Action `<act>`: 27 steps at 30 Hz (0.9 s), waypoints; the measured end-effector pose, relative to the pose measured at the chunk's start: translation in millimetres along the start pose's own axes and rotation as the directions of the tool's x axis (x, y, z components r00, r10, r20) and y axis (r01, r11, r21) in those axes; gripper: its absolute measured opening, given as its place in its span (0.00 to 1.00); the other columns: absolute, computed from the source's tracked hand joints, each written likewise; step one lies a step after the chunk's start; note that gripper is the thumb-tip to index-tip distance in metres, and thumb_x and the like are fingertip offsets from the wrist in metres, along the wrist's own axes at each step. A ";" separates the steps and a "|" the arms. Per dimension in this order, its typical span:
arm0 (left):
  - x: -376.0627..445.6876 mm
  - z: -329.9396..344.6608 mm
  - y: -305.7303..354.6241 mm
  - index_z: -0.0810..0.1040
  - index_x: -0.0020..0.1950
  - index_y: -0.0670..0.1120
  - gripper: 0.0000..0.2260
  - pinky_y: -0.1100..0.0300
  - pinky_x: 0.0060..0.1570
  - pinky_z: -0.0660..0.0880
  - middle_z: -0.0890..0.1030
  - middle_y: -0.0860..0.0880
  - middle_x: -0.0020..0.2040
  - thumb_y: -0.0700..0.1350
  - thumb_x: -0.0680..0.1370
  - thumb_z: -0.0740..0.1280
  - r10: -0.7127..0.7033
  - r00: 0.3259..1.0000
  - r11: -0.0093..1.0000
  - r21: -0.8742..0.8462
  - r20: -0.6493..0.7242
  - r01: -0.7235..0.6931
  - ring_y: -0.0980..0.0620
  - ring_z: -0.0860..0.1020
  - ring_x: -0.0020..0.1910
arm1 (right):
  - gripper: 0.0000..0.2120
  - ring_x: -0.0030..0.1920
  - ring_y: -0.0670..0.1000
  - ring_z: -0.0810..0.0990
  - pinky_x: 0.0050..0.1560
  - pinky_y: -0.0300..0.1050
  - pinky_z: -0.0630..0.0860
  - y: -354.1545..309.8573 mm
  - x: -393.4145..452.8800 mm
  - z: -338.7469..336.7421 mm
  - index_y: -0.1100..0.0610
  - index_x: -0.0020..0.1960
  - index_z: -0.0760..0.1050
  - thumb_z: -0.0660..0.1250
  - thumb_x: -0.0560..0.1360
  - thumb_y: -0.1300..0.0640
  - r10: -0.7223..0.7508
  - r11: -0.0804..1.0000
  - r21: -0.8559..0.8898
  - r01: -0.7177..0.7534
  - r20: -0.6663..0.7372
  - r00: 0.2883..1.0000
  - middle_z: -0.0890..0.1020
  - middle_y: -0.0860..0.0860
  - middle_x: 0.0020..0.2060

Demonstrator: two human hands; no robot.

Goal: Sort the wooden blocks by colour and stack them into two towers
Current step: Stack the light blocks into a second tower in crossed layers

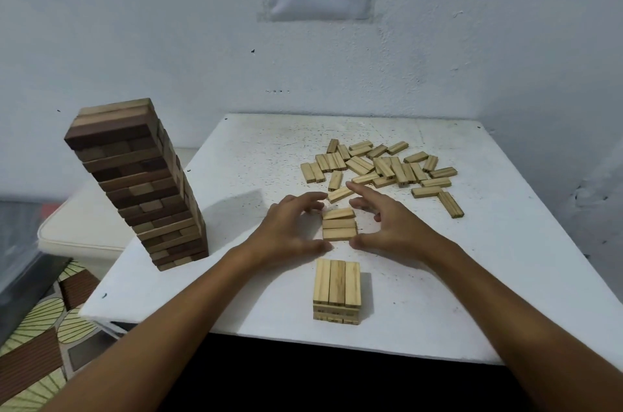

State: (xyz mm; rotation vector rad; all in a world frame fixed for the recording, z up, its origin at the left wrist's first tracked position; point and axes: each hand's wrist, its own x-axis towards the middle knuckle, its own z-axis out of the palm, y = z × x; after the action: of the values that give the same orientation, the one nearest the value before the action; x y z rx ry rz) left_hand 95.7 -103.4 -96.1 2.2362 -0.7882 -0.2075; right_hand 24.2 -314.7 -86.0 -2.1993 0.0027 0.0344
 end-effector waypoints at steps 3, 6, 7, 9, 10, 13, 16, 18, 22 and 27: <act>2.6 0.6 2.4 0.69 0.69 0.60 0.34 0.51 0.62 0.71 0.78 0.59 0.59 0.54 0.65 0.77 0.019 1.000 1.000 -0.010 -0.019 -0.019 0.56 0.73 0.62 | 0.47 0.70 0.50 0.70 0.59 0.40 0.69 0.6 2.7 3.2 0.42 0.77 0.55 0.77 0.67 0.60 -0.007 0.999 -0.041 0.007 -0.006 1.000 0.73 0.53 0.69; 4.5 1.5 3.3 0.70 0.71 0.54 0.34 0.51 0.63 0.71 0.80 0.54 0.61 0.51 0.67 0.79 0.025 0.999 1.000 -0.006 -0.032 -0.025 0.55 0.74 0.62 | 0.47 0.68 0.50 0.71 0.61 0.41 0.68 0.4 3.9 3.6 0.43 0.77 0.55 0.77 0.68 0.60 -0.011 0.998 -0.062 0.009 -0.021 1.000 0.75 0.51 0.66; 5.4 1.4 3.2 0.70 0.71 0.53 0.35 0.51 0.63 0.71 0.80 0.54 0.62 0.50 0.67 0.79 0.023 0.999 1.000 0.001 -0.031 -0.023 0.55 0.74 0.62 | 0.47 0.67 0.50 0.72 0.60 0.41 0.68 0.6 4.4 3.6 0.43 0.77 0.55 0.77 0.68 0.59 -0.015 0.998 -0.066 0.013 -0.025 1.000 0.75 0.51 0.66; 6.8 1.4 3.6 0.69 0.72 0.52 0.35 0.51 0.64 0.70 0.80 0.53 0.62 0.50 0.67 0.79 0.023 0.999 1.000 0.014 -0.026 -0.023 0.54 0.74 0.63 | 0.46 0.66 0.49 0.72 0.59 0.40 0.67 1.4 5.0 3.6 0.43 0.77 0.55 0.77 0.68 0.59 -0.020 0.998 -0.066 0.018 -0.029 0.999 0.76 0.50 0.64; 7.0 1.4 3.8 0.69 0.72 0.51 0.35 0.51 0.64 0.70 0.80 0.52 0.63 0.50 0.67 0.79 0.027 0.999 0.999 0.018 -0.023 -0.027 0.54 0.74 0.63 | 0.46 0.65 0.48 0.72 0.59 0.40 0.67 1.8 4.8 3.5 0.43 0.77 0.55 0.77 0.69 0.59 -0.021 0.997 -0.068 0.019 -0.030 0.999 0.76 0.49 0.64; 7.4 2.4 2.4 0.70 0.72 0.52 0.35 0.52 0.64 0.70 0.80 0.53 0.63 0.50 0.68 0.79 0.036 0.999 0.999 0.025 -0.018 -0.035 0.54 0.74 0.63 | 0.45 0.65 0.47 0.73 0.60 0.41 0.68 3.6 5.3 4.0 0.44 0.77 0.56 0.77 0.68 0.58 -0.024 0.998 -0.067 0.021 -0.033 0.999 0.77 0.48 0.63; 8.1 3.3 0.8 0.70 0.71 0.53 0.34 0.54 0.64 0.70 0.80 0.52 0.63 0.49 0.68 0.79 0.036 0.999 0.999 0.018 -0.015 -0.035 0.55 0.74 0.63 | 0.44 0.63 0.47 0.73 0.59 0.41 0.68 5.8 5.0 4.1 0.45 0.77 0.58 0.78 0.68 0.57 -0.032 0.998 -0.058 0.030 -0.043 0.999 0.77 0.47 0.61; 8.7 4.5 0.6 0.71 0.71 0.53 0.33 0.58 0.62 0.71 0.80 0.51 0.62 0.48 0.68 0.78 0.036 0.999 0.999 -0.007 -0.017 -0.036 0.56 0.76 0.62 | 0.43 0.62 0.46 0.74 0.58 0.39 0.68 7.3 4.5 4.9 0.45 0.76 0.59 0.78 0.68 0.57 -0.048 0.998 -0.053 0.045 -0.056 0.997 0.78 0.47 0.60; 12.3 2.9 5.7 0.72 0.67 0.53 0.31 0.73 0.50 0.71 0.81 0.52 0.58 0.46 0.66 0.78 0.025 1.000 0.997 -0.077 -0.015 -0.026 0.62 0.78 0.56 | 0.40 0.57 0.45 0.76 0.51 0.37 0.70 7.1 2.9 4.8 0.45 0.74 0.63 0.77 0.67 0.56 -0.100 0.994 -0.058 0.095 -0.089 0.991 0.79 0.45 0.54; 13.4 -16.8 21.8 0.74 0.62 0.50 0.29 0.62 0.51 0.73 0.82 0.52 0.55 0.44 0.63 0.79 0.067 0.997 0.977 -0.200 -0.045 -0.074 0.62 0.79 0.56 | 0.36 0.53 0.44 0.77 0.47 0.41 0.73 -10.6 -4.8 -7.7 0.45 0.69 0.68 0.78 0.65 0.60 -0.181 0.983 -0.014 0.182 -0.195 0.964 0.80 0.43 0.50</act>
State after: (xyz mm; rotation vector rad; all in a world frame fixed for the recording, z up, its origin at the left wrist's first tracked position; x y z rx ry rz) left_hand 102.2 -113.0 -67.9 2.0130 -0.7890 -0.2012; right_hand 19.8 -314.7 -72.7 -2.1823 -0.0886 -0.2843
